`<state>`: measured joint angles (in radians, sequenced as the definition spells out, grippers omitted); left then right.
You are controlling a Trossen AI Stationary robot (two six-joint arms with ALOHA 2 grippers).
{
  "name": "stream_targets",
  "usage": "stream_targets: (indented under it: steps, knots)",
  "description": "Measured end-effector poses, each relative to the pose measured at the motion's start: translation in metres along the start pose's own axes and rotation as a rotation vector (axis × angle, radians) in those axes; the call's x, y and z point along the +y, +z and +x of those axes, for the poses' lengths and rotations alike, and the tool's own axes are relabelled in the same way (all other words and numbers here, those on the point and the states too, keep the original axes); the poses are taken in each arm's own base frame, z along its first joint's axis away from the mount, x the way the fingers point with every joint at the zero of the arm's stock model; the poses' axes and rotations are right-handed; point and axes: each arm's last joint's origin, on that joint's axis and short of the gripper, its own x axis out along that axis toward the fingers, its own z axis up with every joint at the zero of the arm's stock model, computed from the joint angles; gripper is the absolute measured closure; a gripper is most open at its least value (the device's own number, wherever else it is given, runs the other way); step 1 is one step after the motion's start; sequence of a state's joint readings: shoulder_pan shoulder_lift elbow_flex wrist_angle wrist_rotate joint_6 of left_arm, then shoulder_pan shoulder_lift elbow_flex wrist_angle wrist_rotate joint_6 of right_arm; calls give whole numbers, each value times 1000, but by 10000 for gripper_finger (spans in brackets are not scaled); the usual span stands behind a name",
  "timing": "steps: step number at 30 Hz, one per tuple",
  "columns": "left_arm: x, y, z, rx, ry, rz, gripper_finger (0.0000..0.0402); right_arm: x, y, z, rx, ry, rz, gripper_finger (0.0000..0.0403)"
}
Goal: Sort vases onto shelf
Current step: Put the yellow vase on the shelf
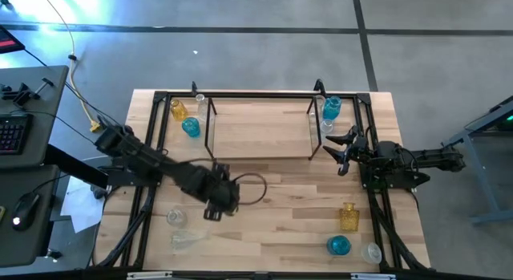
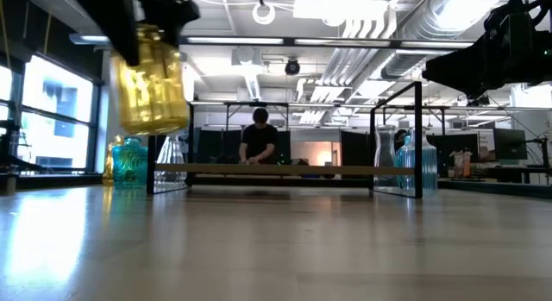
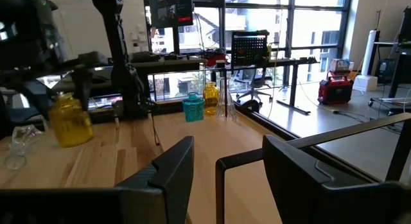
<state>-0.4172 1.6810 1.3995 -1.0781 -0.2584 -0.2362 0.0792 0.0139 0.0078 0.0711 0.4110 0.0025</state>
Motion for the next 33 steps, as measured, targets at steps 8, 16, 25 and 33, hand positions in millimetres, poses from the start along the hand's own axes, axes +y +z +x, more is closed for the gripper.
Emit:
stream_targets:
  steps: [8, 16, 25, 33]
  knots:
    - [53, 23, -12, -74, 74, 32, 117, 0, 0, 0, 0, 0, -1, 233]
    - [102, 37, -19, -151, 129, 44, 117, 0, 0, 0, 0, 0, -2, 233]
    - [144, 56, -23, -271, 156, 41, 117, 0, 0, 0, 0, 0, -2, 233]
    - [164, 88, 2, -240, 148, 114, 117, 0, 0, 0, 0, 0, -2, 233]
